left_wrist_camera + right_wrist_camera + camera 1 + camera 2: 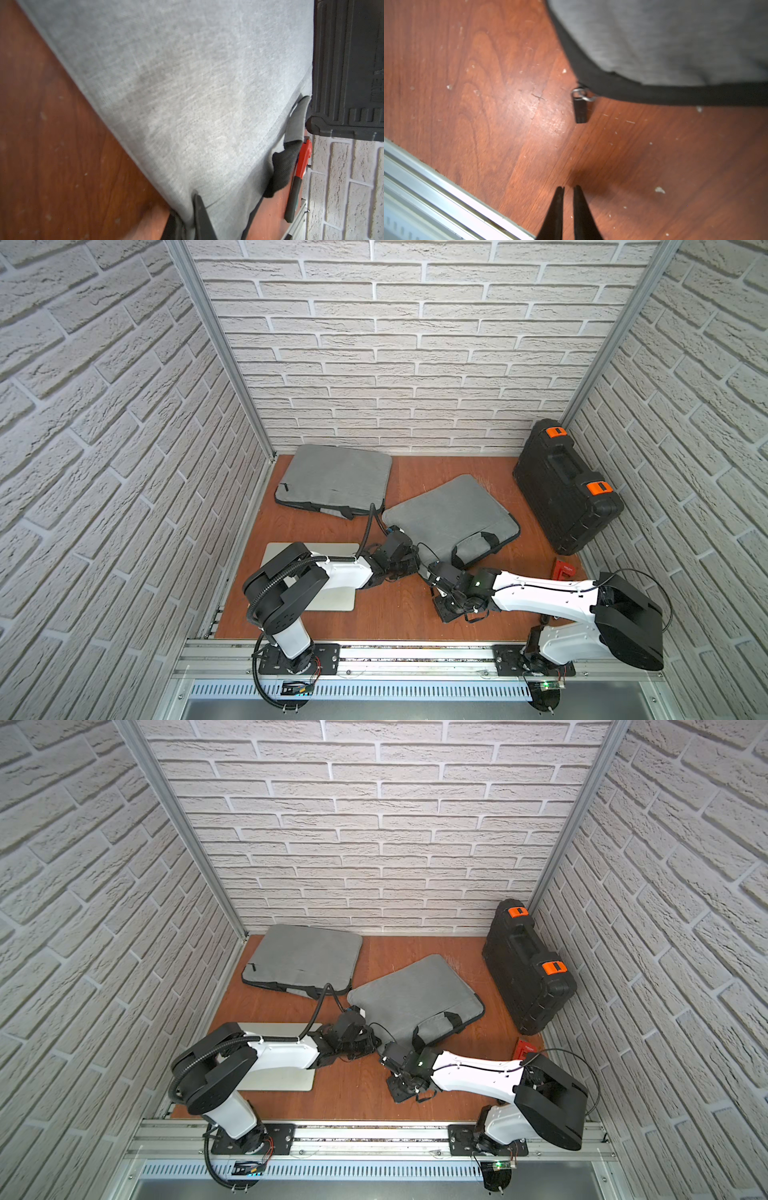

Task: Open the zippered laptop bag and take out the laptop
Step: Unzip the zipper on the zippered laptop bag.

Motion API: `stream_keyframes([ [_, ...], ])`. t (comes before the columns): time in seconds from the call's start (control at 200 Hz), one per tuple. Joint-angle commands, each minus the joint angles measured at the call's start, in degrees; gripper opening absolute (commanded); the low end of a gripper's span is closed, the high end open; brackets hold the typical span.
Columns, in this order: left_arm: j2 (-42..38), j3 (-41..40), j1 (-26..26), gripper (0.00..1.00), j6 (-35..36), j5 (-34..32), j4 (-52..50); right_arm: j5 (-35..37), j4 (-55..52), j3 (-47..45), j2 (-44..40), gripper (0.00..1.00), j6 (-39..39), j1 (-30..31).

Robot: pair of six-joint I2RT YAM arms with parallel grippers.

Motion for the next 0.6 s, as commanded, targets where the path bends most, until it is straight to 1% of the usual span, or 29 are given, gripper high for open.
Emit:
stream_keyframes([
  [0.0,1.78,2.19,0.93,0.00,4.16,-2.06,-2.78,0.32,3.18,-0.98,-0.63,0.21,-0.36,0.29],
  [0.11,2.75,4.07,2.32,0.01,7.21,-2.88,-5.95,1.96,4.91,-0.97,-1.04,0.27,0.32,0.25],
  [0.185,3.31,4.71,3.35,0.05,8.70,-2.88,-6.55,3.64,5.17,-0.52,-0.68,0.29,1.17,0.26],
  [0.305,4.64,6.08,4.81,0.05,11.03,-2.93,-7.18,6.84,5.19,0.17,0.54,0.32,3.45,0.20],
  [0.39,5.59,7.20,6.18,0.06,12.09,-1.50,-7.09,8.50,5.63,0.76,1.90,0.33,5.36,0.21],
  [0.44,5.60,7.47,6.51,0.10,12.22,-0.99,-6.91,8.78,6.84,0.90,2.55,0.34,6.00,0.18],
  [0.545,4.55,7.17,6.43,0.25,12.11,-0.97,-6.91,8.94,10.20,0.88,3.38,0.37,6.33,0.19],
  [0.595,3.64,6.21,6.40,0.29,11.52,-1.06,-6.70,9.62,11.15,1.05,3.69,0.38,5.99,0.22],
])
